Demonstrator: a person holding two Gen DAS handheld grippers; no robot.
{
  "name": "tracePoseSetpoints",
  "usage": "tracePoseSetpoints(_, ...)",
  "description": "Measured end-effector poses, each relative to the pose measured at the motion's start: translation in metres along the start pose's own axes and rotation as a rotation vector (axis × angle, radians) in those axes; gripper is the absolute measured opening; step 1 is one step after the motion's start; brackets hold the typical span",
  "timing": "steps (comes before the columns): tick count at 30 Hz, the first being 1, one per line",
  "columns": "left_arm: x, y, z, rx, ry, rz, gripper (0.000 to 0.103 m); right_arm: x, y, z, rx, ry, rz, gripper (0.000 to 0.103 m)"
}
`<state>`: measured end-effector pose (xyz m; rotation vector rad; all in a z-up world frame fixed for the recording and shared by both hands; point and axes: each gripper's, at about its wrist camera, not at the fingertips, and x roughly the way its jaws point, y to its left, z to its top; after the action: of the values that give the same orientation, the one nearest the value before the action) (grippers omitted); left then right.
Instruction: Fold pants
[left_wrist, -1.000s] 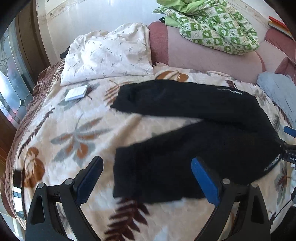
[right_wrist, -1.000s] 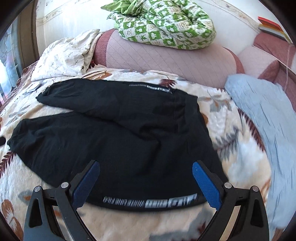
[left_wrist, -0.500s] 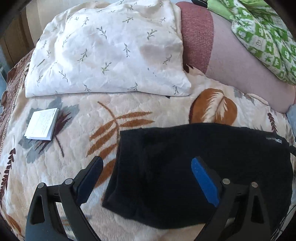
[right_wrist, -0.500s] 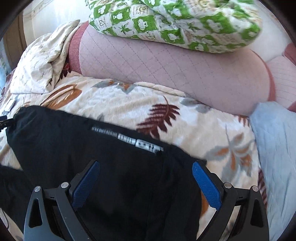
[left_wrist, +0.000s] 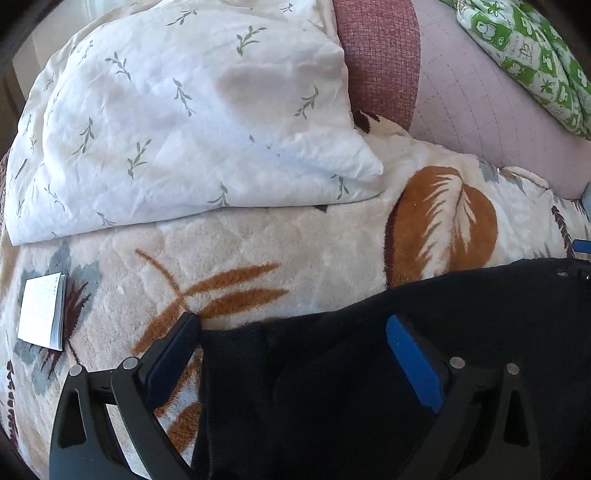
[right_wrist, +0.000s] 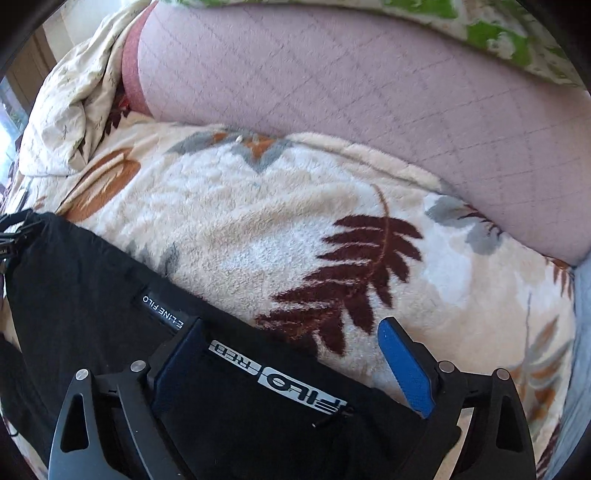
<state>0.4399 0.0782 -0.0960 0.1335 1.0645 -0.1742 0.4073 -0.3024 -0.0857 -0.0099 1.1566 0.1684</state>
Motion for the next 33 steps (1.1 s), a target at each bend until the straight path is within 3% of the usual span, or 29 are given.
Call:
tracePoseSetpoints(1, -0.001, -0.002, -0.001, 0.011, -0.007, 0.002, 0.09, 0.0, 0.001, 0.0, -0.005, -0.003, 0.011, 0.091)
tracePoseSetpoints(2, -0.005, -0.006, -0.002, 0.035, -0.023, -0.003, 0.068, 0.0, 0.005, 0.0, -0.015, -0.008, 0.032, 0.087)
tracePoseSetpoints(3, -0.008, -0.009, -0.003, 0.058, -0.031, -0.023, 0.052, -0.001, 0.008, 0.0, -0.024, -0.014, 0.039, 0.076)
tracePoseSetpoints(4, -0.011, -0.011, -0.002, 0.072, -0.029, -0.053, 0.023, -0.004, 0.012, -0.002, -0.035, -0.018, 0.066, 0.056)
tracePoseSetpoints(5, -0.012, -0.012, -0.001, 0.072, -0.015, -0.08, 0.017, -0.007, 0.016, -0.004, -0.039, -0.018, 0.114, 0.043)
tracePoseSetpoints(7, -0.013, -0.016, 0.0, 0.082, -0.012, -0.057, 0.016, -0.01, 0.019, -0.005, -0.052, -0.016, 0.102, 0.02)
tracePoseSetpoints(9, -0.017, -0.021, -0.001, 0.101, -0.064, -0.04, 0.015, -0.013, 0.019, -0.007, -0.041, -0.007, 0.102, 0.005)
tracePoseSetpoints(10, -0.017, -0.028, 0.001, 0.099, -0.072, -0.038, 0.015, -0.017, 0.019, -0.007, -0.036, -0.011, 0.102, 0.003)
tracePoseSetpoints(25, -0.097, -0.031, -0.019, 0.086, -0.214, -0.04, 0.014, -0.083, 0.038, -0.031, -0.042, -0.085, 0.061, 0.002)
tracePoseSetpoints(33, -0.161, -0.031, -0.059, 0.108, -0.282, -0.05, 0.015, -0.138, 0.06, -0.071, -0.041, -0.123, 0.055, 0.002)
